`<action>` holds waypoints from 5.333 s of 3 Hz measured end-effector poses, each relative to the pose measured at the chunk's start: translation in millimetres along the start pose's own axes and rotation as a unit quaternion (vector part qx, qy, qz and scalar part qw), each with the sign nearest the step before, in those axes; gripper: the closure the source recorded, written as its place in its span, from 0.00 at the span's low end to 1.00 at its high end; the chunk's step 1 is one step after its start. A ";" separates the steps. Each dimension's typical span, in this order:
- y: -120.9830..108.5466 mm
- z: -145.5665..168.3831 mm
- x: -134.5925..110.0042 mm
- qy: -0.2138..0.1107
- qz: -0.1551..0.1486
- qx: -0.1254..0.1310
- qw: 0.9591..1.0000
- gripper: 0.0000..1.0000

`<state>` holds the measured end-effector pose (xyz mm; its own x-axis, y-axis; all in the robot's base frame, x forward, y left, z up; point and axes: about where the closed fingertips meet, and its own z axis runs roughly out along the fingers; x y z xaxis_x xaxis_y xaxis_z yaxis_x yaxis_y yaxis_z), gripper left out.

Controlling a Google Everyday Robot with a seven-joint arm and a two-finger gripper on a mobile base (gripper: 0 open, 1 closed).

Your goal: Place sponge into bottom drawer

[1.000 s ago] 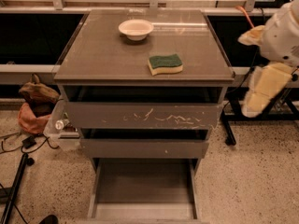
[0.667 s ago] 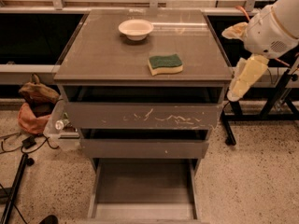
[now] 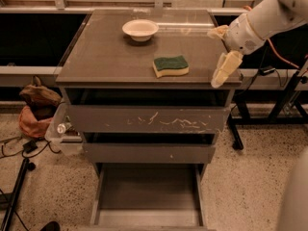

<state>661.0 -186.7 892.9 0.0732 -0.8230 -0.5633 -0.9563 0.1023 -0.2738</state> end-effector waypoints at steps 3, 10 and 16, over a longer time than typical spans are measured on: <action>-51.2 57.5 -17.3 -0.021 -0.026 -0.017 0.999 0.00; -62.9 130.6 -48.4 -0.031 -0.056 -0.080 0.995 0.18; -36.5 73.6 -103.3 -0.052 -0.145 -0.042 0.987 1.00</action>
Offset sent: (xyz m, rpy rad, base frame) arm 0.0365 0.0157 -0.0176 0.0120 0.0113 0.0234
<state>709.2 -64.3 903.8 0.3725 -0.7479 -0.5494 -0.9104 -0.1796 -0.3728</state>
